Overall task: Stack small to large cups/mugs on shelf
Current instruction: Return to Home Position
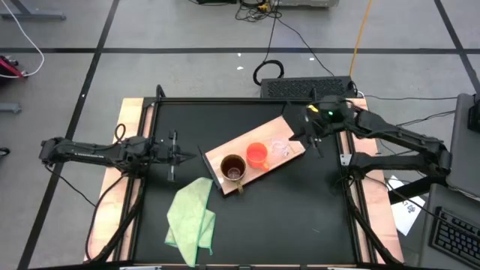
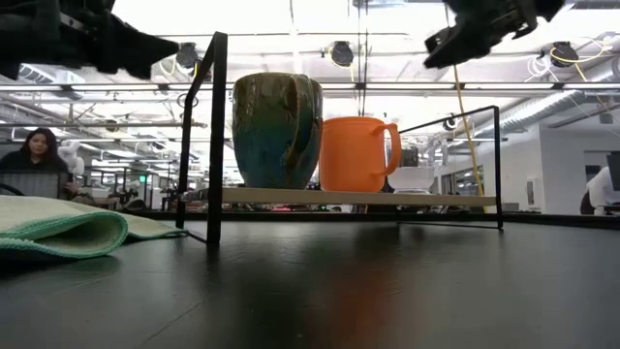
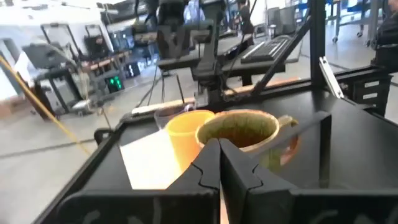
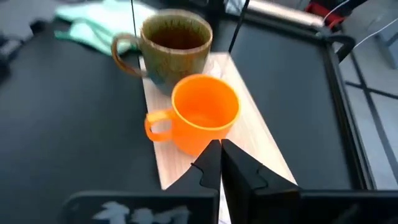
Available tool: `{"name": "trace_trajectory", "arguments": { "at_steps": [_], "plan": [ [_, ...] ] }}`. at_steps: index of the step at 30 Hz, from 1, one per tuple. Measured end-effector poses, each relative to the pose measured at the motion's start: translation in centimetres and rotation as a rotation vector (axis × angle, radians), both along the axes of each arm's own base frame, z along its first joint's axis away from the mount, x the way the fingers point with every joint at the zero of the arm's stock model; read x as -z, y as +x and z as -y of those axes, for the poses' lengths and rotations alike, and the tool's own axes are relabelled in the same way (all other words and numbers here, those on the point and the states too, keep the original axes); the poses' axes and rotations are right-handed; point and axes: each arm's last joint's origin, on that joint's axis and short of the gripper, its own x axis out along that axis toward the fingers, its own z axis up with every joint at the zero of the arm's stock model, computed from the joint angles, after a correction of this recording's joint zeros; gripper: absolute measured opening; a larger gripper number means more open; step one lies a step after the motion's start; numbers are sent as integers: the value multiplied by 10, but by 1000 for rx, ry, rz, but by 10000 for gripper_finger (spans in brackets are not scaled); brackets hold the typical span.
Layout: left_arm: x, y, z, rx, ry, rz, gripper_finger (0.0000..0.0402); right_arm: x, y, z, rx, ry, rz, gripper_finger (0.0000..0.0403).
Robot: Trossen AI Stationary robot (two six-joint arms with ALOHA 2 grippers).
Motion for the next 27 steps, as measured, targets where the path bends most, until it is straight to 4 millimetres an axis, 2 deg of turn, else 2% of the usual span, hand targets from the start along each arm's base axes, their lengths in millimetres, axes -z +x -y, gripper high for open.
{"name": "trace_trajectory", "arguments": {
  "at_steps": [7,12,23,27],
  "plan": [
    [3,-20,3,-50,-62,-50,1,-4,-26,-19,15,96,185,0],
    [5,-32,6,-74,-82,-59,1,5,-37,-31,-5,127,251,0],
    [9,-44,17,-96,-75,-76,0,51,-48,-44,30,276,295,0],
    [8,-46,26,-11,-58,-69,0,68,-56,-52,33,291,345,0]
  ]
}}
